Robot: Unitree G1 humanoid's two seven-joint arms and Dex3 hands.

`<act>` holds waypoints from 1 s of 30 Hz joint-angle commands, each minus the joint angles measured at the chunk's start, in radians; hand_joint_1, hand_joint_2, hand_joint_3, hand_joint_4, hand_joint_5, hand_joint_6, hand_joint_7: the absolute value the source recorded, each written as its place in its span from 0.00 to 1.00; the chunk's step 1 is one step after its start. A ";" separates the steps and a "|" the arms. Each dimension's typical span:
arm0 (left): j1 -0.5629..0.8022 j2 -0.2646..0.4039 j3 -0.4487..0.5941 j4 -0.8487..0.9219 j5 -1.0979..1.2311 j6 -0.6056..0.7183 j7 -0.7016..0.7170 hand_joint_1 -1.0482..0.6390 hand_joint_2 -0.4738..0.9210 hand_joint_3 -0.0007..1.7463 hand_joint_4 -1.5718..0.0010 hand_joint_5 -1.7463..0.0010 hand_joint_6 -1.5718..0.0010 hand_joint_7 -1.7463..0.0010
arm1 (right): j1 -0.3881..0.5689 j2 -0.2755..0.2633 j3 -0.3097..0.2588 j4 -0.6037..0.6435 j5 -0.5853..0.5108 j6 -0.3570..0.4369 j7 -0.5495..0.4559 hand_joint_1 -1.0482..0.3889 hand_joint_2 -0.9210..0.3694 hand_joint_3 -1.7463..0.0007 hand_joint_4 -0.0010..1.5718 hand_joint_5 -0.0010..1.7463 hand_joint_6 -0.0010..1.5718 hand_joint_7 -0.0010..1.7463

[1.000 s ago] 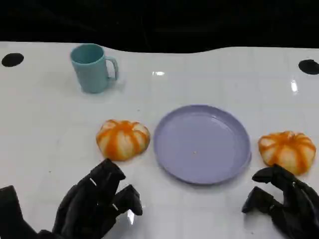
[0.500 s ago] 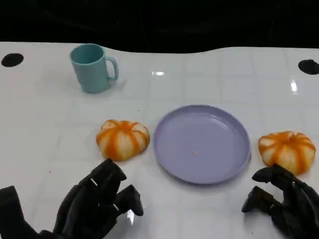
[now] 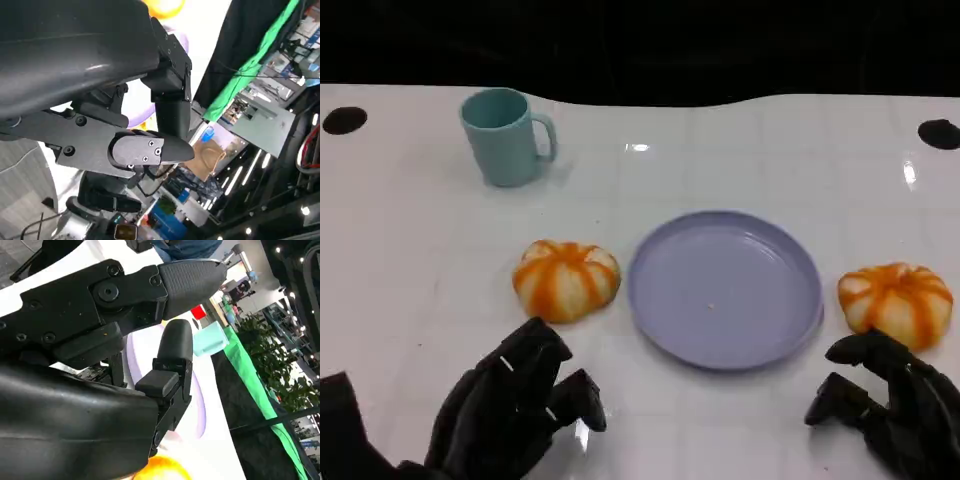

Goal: Grasp the bread from the table and place it into the plate.

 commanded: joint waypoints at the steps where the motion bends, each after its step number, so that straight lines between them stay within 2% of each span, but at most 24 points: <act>1: -0.030 0.013 -0.018 -0.005 0.088 -0.140 -0.005 0.30 1.00 0.24 0.63 0.04 0.68 0.26 | -0.002 -0.009 -0.006 0.011 -0.007 0.002 -0.021 0.36 0.00 0.87 0.43 0.84 0.38 0.67; 3: -0.033 0.011 -0.021 0.002 0.098 -0.164 -0.003 0.30 1.00 0.24 0.63 0.06 0.67 0.30 | -0.002 -0.009 -0.005 0.010 -0.007 0.002 -0.022 0.36 0.00 0.87 0.43 0.84 0.38 0.68; 4: -0.043 0.013 -0.027 -0.010 0.137 -0.200 0.024 0.30 1.00 0.23 0.64 0.09 0.69 0.35 | -0.002 -0.005 -0.005 0.012 -0.010 -0.010 -0.024 0.36 0.00 0.87 0.43 0.84 0.38 0.68; 6: -0.059 0.018 -0.039 -0.025 0.210 -0.268 0.064 0.29 1.00 0.19 0.66 0.28 0.65 0.67 | -0.003 -0.001 -0.004 0.018 -0.014 -0.031 -0.024 0.36 0.00 0.86 0.44 0.84 0.39 0.68; 8: -0.071 0.036 -0.055 -0.040 0.305 -0.333 0.105 0.30 1.00 0.17 0.69 0.36 0.67 0.79 | -0.003 0.000 -0.002 0.016 -0.015 -0.034 -0.028 0.36 0.00 0.86 0.44 0.85 0.39 0.68; 10: -0.085 0.059 -0.068 -0.041 0.387 -0.389 0.139 0.31 1.00 0.16 0.72 0.41 0.68 0.85 | -0.003 -0.001 -0.002 0.013 -0.012 -0.028 -0.028 0.36 0.00 0.87 0.44 0.85 0.39 0.68; 13: -0.129 0.120 -0.090 -0.051 0.578 -0.448 0.235 0.31 1.00 0.12 0.79 0.57 0.72 0.95 | -0.001 -0.004 0.001 0.008 -0.014 -0.025 -0.029 0.37 0.00 0.86 0.43 0.85 0.39 0.68; 17: -0.160 0.157 -0.113 -0.067 0.692 -0.434 0.309 0.33 1.00 0.07 0.82 0.65 0.73 0.98 | 0.000 -0.002 0.000 0.004 -0.011 -0.020 -0.033 0.36 0.00 0.86 0.44 0.85 0.39 0.68; 21: -0.214 0.263 -0.168 -0.082 1.017 -0.470 0.460 0.31 0.99 0.02 0.87 0.72 0.75 1.00 | 0.001 -0.007 -0.001 0.002 -0.007 -0.013 -0.025 0.37 0.00 0.87 0.44 0.85 0.39 0.67; 23: -0.222 0.282 -0.184 -0.083 1.080 -0.470 0.498 0.30 0.99 0.01 0.86 0.77 0.76 1.00 | 0.003 -0.007 -0.001 -0.001 -0.009 -0.012 -0.029 0.37 0.00 0.88 0.44 0.85 0.40 0.67; 27: -0.269 0.361 -0.236 -0.114 1.239 -0.408 0.482 0.30 0.98 0.01 0.92 0.84 0.79 1.00 | 0.004 -0.011 -0.003 -0.003 -0.005 -0.002 -0.022 0.37 0.00 0.87 0.44 0.85 0.39 0.67; 30: -0.272 0.370 -0.248 -0.120 1.250 -0.392 0.485 0.30 0.98 0.00 0.93 0.85 0.79 1.00 | 0.004 -0.011 -0.004 -0.004 -0.005 0.000 -0.022 0.37 0.00 0.87 0.44 0.85 0.39 0.67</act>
